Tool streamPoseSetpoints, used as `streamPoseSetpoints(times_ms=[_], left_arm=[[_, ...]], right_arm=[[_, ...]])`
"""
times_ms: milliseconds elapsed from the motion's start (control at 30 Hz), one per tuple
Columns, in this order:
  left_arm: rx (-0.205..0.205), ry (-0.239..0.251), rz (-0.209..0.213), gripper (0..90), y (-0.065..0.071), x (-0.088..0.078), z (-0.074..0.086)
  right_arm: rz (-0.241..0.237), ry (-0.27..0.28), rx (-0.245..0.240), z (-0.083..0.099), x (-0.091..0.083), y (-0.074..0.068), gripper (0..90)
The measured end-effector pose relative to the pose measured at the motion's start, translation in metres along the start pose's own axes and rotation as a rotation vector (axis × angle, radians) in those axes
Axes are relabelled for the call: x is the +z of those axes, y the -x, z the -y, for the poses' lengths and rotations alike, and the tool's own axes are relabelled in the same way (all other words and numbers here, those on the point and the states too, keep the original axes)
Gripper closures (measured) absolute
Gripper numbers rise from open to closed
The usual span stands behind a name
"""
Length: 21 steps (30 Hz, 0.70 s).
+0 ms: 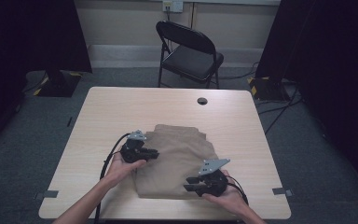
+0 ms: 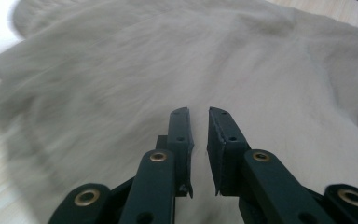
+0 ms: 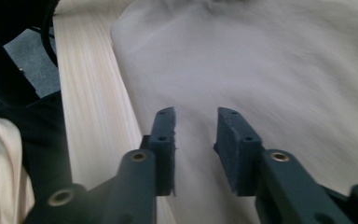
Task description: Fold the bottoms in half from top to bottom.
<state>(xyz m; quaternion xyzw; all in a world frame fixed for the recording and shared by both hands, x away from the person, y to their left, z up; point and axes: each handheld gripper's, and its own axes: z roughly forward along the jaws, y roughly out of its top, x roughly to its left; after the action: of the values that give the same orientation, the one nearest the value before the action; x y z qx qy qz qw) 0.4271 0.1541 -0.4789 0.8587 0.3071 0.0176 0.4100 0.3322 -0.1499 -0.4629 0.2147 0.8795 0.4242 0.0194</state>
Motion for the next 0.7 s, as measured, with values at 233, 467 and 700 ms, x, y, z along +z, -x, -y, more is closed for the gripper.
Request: streamPoseSetpoints(times_ms=[233,467,700], left_arm=[[0.005,-0.029,-0.034,81.9,-0.005,0.006,0.005],[-0.018,-0.018,-0.029,81.6,-0.009,0.004,0.007],[-0.053,0.001,0.006,78.9,-0.013,0.003,0.010]], right_arm=[[0.048,-0.007,0.026,0.029,-0.038,0.015,63.4],[0.044,-0.042,0.002,0.047,-0.044,0.015,53.3],[0.042,-0.113,-0.061,0.049,-0.030,0.013,46.3]])
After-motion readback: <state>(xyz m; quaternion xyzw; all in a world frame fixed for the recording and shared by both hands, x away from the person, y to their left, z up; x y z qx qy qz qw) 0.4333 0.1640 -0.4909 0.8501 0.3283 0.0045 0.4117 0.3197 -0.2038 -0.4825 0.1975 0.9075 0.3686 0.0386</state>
